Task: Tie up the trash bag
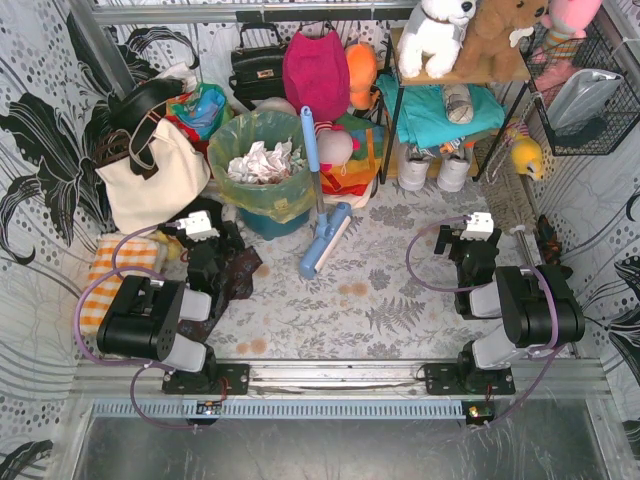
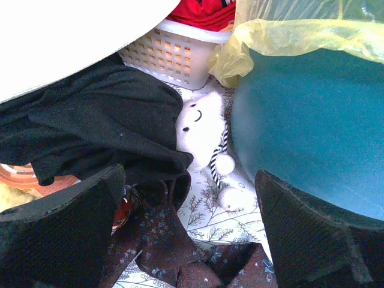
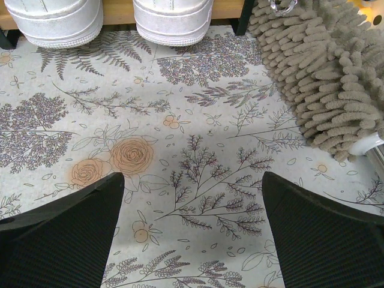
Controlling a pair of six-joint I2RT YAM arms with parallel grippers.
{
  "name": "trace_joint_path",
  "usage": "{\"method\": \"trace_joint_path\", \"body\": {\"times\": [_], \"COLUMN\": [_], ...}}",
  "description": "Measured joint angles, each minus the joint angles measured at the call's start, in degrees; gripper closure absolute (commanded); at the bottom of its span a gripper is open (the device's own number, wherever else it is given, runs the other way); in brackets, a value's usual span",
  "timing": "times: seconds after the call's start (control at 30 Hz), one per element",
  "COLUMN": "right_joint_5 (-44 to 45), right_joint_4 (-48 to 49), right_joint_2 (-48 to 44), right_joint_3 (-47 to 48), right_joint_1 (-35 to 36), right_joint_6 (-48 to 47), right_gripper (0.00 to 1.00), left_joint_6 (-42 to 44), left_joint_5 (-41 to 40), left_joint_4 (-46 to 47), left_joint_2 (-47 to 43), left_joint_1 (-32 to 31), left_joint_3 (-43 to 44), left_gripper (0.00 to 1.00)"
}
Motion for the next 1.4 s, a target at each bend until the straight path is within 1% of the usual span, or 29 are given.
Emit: {"method": "trace_joint_path", "body": {"times": [1.4], "right_joint_5": [0.00], "right_joint_4": [0.00], "right_joint_2": [0.00], "right_joint_3": [0.00], "right_joint_1": [0.00], "right_joint_6": [0.00], "right_gripper": [0.03], "left_joint_6": [0.00], "left_joint_5": [0.28], "left_joint_4": [-0.07], "left_joint_2": [0.00], "left_joint_1": [0.00], "left_joint_3": [0.09], "left_gripper": [0.02]}}
